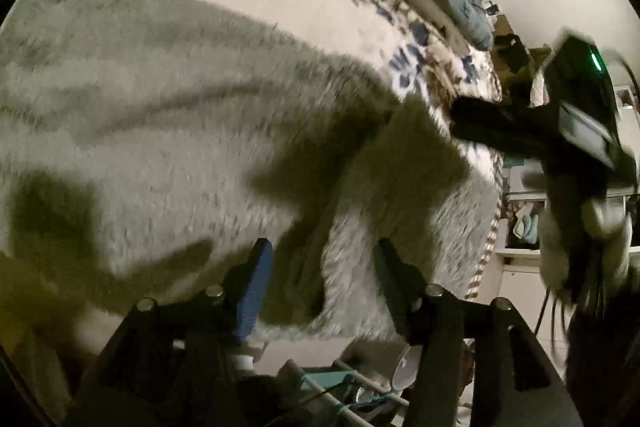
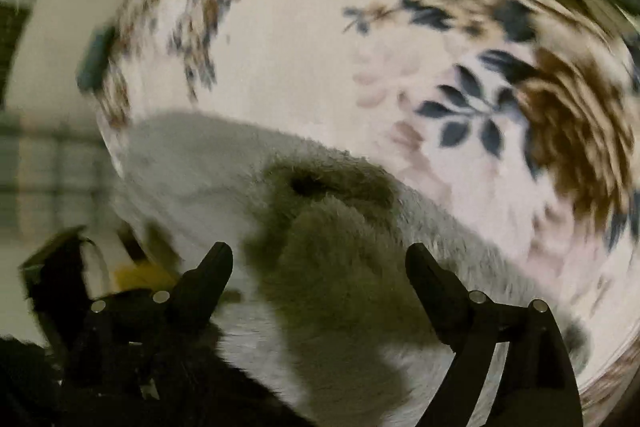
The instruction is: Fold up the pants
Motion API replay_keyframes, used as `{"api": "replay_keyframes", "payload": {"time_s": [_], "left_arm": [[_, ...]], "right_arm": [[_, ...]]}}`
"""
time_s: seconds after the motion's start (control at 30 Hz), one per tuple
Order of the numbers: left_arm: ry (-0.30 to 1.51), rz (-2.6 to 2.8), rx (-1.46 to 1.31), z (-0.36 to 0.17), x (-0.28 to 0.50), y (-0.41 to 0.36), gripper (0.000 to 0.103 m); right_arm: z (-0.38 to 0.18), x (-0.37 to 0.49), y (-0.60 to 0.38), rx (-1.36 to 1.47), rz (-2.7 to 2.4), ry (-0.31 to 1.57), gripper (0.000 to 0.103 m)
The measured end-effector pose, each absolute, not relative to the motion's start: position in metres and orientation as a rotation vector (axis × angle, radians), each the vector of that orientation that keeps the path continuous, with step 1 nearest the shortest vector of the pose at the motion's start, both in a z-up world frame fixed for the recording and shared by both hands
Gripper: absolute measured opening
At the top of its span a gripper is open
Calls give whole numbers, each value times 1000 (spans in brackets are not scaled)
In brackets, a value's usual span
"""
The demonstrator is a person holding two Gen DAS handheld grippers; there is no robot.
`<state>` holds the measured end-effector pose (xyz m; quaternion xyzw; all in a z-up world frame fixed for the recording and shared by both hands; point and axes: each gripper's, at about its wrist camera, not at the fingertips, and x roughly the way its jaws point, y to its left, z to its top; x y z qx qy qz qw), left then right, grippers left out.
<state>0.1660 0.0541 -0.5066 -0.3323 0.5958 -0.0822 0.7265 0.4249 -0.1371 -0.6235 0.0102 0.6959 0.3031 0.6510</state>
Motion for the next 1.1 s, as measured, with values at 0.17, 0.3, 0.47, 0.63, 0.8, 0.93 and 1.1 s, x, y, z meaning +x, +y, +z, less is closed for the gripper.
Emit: {"api": "replay_keyframes", "payload": {"time_s": [0.17,0.3,0.47,0.63,0.8,0.93,1.1], "left_arm": [[1332,-245,-666,-520,207,26,51],[1396,-284,-563,-544,241,-2,51],[1406,-284,-483,-555,243,-20,25],[1340,-264,-477,-531,218,-11,15],[1350,-218,-563,-523,194,7,14],[1374,-193,-575,-541,204,-3,15],[1422,-176,-583,-544,218,-1,23]], "right_arm": [[-589,393,-218,222,482,1460,90],[-586,349,-287,282,241,1422,90],[-618,303,-355,373,56,1470,90],[-672,288,-395,676,108,1511,90],[-695,297,-397,749,172,1512,37],[-691,304,-394,703,153,1498,32],[-693,311,-390,682,136,1550,37]]}}
